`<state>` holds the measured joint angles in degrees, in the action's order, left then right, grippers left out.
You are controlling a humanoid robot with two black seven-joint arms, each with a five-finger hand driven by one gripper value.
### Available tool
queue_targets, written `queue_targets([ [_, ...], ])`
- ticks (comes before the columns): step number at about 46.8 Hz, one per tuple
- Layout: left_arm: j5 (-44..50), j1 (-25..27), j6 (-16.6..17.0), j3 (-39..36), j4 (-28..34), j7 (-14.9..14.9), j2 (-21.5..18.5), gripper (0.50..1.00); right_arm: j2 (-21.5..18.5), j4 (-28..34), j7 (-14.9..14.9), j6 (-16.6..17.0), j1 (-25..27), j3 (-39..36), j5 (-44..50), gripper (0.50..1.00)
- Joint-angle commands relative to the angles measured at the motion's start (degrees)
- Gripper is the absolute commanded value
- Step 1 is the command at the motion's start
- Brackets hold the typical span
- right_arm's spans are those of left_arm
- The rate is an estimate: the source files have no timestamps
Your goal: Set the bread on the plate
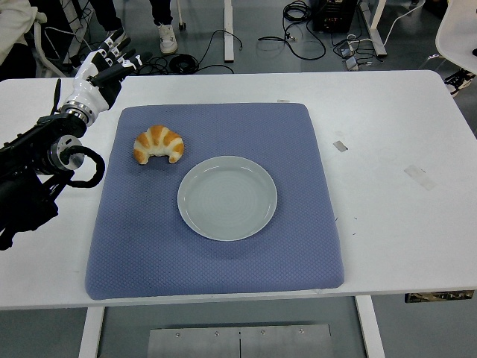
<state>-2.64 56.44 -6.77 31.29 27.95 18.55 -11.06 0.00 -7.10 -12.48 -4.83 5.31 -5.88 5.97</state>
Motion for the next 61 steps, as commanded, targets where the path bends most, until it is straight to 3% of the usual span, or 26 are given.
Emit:
queue_targets([
  [1,0.0,0.1,-0.1,0.0,0.0,0.0,0.0,0.983,0.0,0.0,0.0,0.0,0.1,0.0,0.0,1.000],
  [38,-0.1,0.6,-0.1,-0.1,-0.1,-0.1,-0.5,0.983,0.0,0.0,0.0,0.0,0.0,0.0,0.0,1.000],
  [61,-2.1,1.0,-3.1,-0.3,-0.1,-0.1,-0.6,0.983,0.0,0.0,0.0,0.0,0.1,0.0,0.0,1.000],
])
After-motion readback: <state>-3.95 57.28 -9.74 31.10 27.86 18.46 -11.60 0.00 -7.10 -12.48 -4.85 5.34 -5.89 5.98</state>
